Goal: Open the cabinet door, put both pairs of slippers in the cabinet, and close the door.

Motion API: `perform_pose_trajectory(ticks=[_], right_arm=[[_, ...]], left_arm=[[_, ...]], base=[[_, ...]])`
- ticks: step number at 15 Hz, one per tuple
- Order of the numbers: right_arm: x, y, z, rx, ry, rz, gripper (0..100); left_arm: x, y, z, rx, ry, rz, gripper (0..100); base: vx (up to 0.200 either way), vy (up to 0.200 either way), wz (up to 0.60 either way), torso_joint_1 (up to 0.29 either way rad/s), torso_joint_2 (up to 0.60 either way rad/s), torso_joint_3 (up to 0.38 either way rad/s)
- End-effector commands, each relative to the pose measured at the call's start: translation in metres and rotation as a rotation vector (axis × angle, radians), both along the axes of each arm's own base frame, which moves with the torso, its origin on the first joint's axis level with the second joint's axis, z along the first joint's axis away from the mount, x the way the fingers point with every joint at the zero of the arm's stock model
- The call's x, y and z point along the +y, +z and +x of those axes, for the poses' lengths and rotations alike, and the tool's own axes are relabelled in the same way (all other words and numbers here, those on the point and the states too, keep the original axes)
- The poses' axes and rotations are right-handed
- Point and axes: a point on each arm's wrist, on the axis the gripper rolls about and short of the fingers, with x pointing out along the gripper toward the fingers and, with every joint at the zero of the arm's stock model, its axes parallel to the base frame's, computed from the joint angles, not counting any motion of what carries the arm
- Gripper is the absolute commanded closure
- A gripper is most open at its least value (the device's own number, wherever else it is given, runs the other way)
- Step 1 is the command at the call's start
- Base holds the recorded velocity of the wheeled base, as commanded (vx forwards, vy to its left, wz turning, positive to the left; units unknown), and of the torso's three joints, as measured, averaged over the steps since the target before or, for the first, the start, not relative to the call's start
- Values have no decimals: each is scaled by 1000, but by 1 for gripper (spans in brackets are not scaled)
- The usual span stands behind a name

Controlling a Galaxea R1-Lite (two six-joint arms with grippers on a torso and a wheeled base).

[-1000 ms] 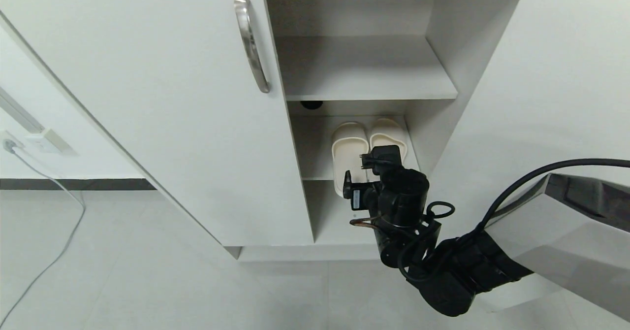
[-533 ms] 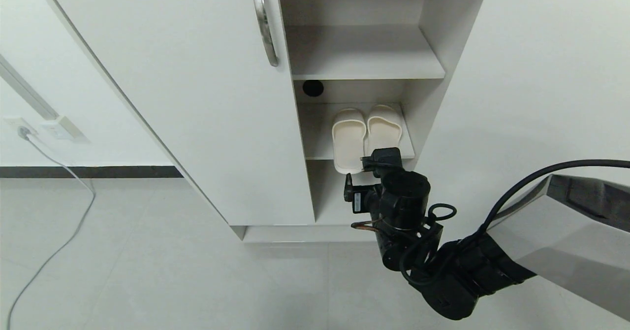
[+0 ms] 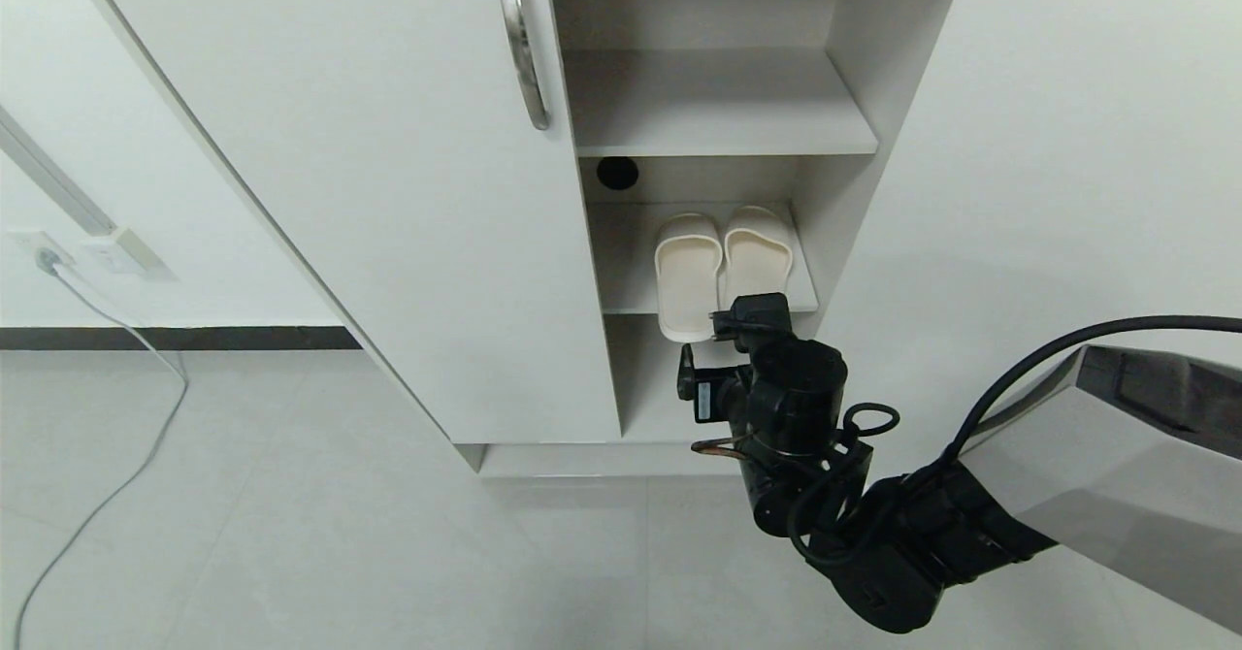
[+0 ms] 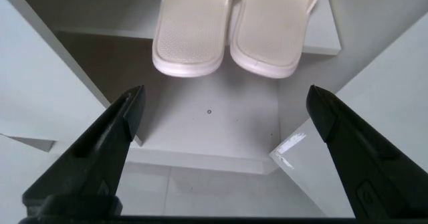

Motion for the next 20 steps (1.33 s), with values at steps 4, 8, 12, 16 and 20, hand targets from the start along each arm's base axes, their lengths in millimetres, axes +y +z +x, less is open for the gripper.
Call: perform_pose_trajectory(ticks=[4, 8, 12, 16, 20], right_arm=[[1, -3, 0, 5, 1, -5, 0], [1, -3, 0, 6, 1, -6, 0], [1, -3, 0, 7, -1, -8, 0], [-4, -7, -4, 30, 1, -35, 0], [-8, -12, -7, 54, 5, -60, 0]], left_arm=[[0, 0, 0, 1, 1, 0, 100], [0, 0, 0, 1, -1, 0, 100], [0, 0, 0, 1, 1, 0, 100], [0, 0, 0, 1, -1, 0, 100], [0, 0, 0, 1, -1, 2, 100]], base=[[0, 0, 0, 1, 2, 68], [0, 0, 0, 4, 5, 190], [0, 0, 0, 2, 4, 203], [0, 0, 0, 4, 1, 199], [0, 0, 0, 2, 2, 204]])
